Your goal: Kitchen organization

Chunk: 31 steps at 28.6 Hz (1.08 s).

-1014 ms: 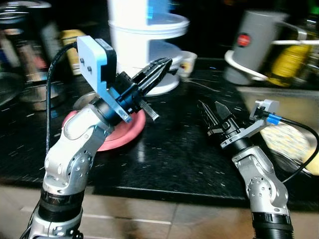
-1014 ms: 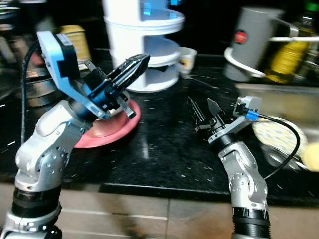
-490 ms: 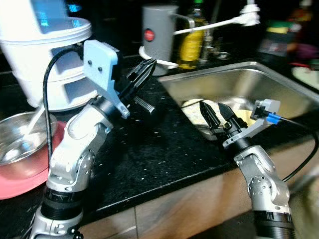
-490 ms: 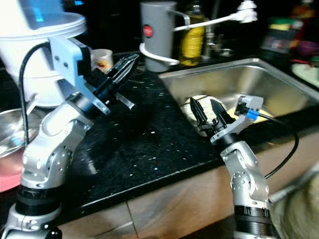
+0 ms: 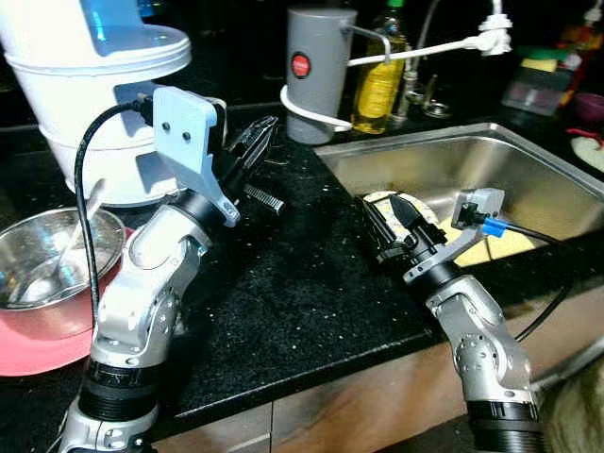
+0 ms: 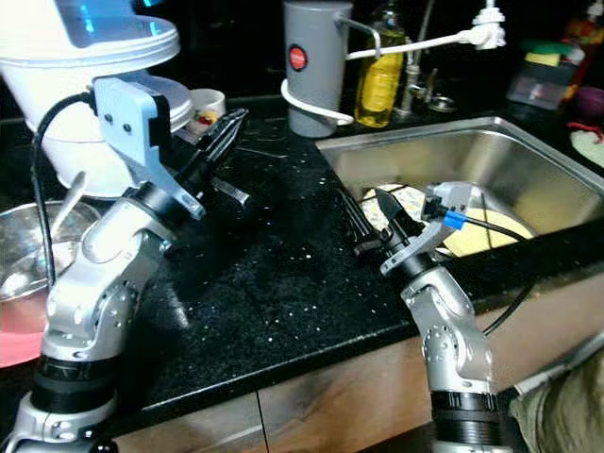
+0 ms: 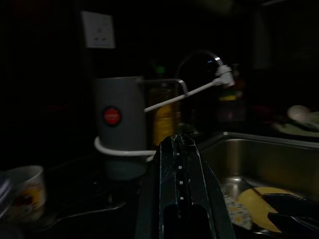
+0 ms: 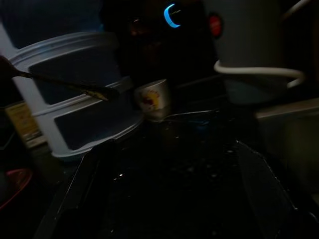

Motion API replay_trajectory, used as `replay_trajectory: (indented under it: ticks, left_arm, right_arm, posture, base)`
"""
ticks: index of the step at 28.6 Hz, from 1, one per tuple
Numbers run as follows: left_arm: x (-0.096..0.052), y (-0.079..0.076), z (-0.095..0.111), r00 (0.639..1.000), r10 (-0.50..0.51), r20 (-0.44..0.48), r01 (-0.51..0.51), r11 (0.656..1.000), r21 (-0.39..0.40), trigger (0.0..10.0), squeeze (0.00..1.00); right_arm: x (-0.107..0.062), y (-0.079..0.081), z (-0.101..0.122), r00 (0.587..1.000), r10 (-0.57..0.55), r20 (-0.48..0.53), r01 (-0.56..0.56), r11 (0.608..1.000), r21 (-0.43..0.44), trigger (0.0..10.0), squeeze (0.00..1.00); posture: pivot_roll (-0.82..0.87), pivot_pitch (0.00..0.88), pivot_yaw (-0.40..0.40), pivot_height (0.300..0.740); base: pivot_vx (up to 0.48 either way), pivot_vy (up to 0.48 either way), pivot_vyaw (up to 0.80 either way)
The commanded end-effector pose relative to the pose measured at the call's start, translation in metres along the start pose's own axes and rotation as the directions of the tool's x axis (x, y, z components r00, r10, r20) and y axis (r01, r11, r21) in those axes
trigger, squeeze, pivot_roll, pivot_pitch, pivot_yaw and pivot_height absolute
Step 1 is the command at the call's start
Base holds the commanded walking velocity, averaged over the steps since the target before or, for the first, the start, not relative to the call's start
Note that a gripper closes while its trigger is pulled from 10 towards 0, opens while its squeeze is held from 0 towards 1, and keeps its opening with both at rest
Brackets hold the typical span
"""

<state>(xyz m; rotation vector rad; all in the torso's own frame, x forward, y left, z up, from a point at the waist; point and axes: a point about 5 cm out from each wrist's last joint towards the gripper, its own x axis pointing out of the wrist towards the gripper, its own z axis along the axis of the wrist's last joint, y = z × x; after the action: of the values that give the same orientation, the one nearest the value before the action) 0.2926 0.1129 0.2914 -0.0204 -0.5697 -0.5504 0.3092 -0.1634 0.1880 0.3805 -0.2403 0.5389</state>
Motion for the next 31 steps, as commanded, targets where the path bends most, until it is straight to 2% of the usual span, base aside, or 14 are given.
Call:
replay_trajectory:
  ticks: [1,31]
  left_arm:
    - [-0.0011,0.0002,-0.0036,1.000,0.009,-0.011,-0.009,1.000,0.002,10.0,0.00]
    - [-0.0011,0.0004,-0.0053,1.000,0.011,-0.015,-0.011,1.000,-0.024,10.0,0.00]
  right_arm:
    - [-0.0015,0.0012,-0.0009,1.000,0.008,-0.005,-0.008,1.000,-0.011,10.0,0.00]
    - [-0.0021,0.0065,-0.0094,0.999,0.028,-0.044,-0.030,0.999,-0.040,10.0,0.00]
  posture:
    - [0.02,0.000,-0.029,0.740]
    - [0.03,0.000,-0.028,0.740]
  base:
    - [0.000,-0.315,0.00]
    - [0.000,-0.422,0.00]
